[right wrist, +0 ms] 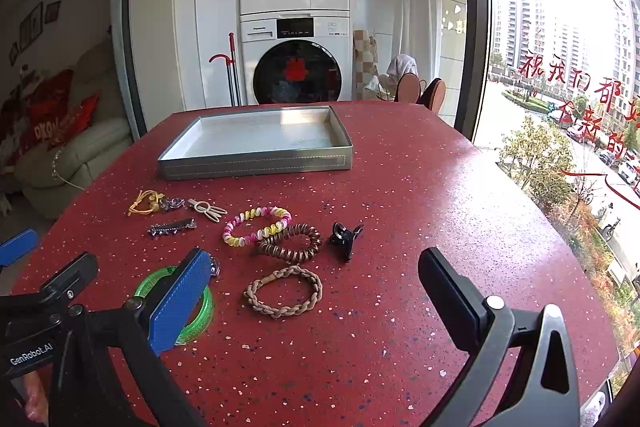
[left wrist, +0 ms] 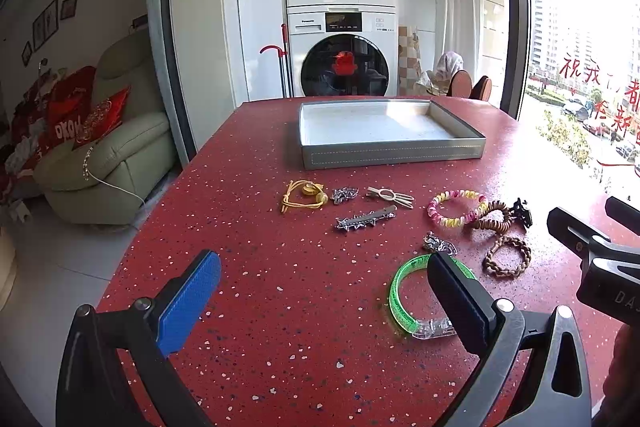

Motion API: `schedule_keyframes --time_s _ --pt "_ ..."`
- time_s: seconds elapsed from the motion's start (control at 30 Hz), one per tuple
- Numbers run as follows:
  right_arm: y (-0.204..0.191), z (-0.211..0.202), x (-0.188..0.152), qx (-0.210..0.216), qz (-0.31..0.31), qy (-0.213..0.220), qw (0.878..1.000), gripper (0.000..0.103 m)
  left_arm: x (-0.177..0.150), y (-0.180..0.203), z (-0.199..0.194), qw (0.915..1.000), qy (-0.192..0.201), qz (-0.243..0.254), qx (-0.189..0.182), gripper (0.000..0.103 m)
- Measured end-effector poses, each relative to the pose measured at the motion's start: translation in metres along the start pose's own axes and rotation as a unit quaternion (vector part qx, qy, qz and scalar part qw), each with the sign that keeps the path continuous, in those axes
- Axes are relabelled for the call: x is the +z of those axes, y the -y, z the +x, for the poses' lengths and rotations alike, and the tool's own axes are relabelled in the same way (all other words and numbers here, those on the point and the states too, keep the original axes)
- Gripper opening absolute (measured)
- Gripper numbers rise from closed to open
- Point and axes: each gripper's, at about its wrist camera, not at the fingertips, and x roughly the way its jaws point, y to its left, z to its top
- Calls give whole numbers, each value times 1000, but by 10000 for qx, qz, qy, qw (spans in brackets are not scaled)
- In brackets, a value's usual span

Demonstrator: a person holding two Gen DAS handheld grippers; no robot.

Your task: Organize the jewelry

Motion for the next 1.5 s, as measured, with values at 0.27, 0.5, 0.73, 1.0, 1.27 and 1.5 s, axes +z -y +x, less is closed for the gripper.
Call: schedule_keyframes --time_s 0.27,0.5,0.73,1.0,1.27,1.5 --pt "3 -2 0 -7 20 25 10000 103 -3 5 4 10000 30 38 28 103" --pt "4 -3 -2 -16 33 32 10000 103 -1 5 8 10000 1 4 49 103" --pt "3 -5 -1 -2 5 49 10000 103 -4 3 5 10000 46 16 40 103" --pt "4 -5 0 8 9 50 10000 103 -4 1 4 10000 46 -22 54 103" --pt "3 -5 0 14 8 29 10000 103 -2 1 4 10000 49 1 50 103" --pt "3 -5 0 16 6 23 10000 103 -4 1 4 10000 45 -32 61 103"
